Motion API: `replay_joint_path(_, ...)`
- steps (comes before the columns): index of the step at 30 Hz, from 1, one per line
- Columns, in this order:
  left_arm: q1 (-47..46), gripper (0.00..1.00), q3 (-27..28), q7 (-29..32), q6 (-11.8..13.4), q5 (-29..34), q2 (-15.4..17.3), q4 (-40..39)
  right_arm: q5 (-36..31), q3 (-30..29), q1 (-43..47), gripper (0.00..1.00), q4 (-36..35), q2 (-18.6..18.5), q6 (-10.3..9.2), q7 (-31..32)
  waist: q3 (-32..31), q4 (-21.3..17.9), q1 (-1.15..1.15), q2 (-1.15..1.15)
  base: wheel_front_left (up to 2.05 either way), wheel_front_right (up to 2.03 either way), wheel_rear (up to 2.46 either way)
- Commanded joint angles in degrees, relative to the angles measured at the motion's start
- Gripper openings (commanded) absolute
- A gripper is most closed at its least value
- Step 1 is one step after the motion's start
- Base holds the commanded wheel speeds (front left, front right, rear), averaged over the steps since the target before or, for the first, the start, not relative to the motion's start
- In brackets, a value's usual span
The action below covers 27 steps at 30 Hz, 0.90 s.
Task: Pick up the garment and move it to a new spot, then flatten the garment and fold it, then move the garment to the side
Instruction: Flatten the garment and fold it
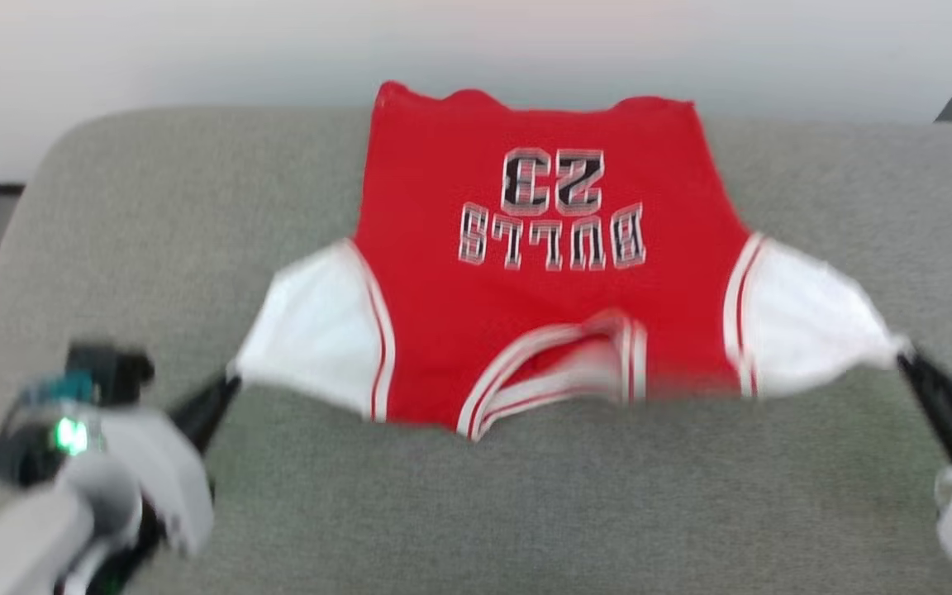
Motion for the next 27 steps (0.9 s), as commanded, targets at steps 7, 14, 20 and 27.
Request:
replay_joint_path(7,16.81,0.00,-0.48,-1.05,9.69,-5.75,8.06,-13.54,-1.12,-4.84,16.23,0.00,-8.02,1.13,-0.07,3.09,-6.43,-3.63,0.00,0.00,0.00,0.00,0.00)
replay_joint_path(14,27.20,0.00,-0.28,-3.02,15.81,-11.24,12.07,-20.02,-1.80,-8.33,29.03,0.00,-14.25,2.87,-0.07,6.76,-7.00,-3.81,0.00,0.00,0.00,0.00,0.00)
replay_joint_path(20,32.21,0.00,0.24,-3.99,19.05,-15.10,13.59,-22.90,-2.87,-11.07,35.92,0.00,-17.26,4.48,-0.07,8.25,-6.11,-3.94,0.00,0.00,0.00,0.00,0.00)
replay_joint_path(27,32.92,0.00,0.61,-5.89,19.75,-15.27,11.85,-24.17,-2.34,-11.34,37.15,0.00,-16.85,6.94,-0.06,11.02,-4.96,-3.79,0.00,0.00,0.00,0.00,0.00)
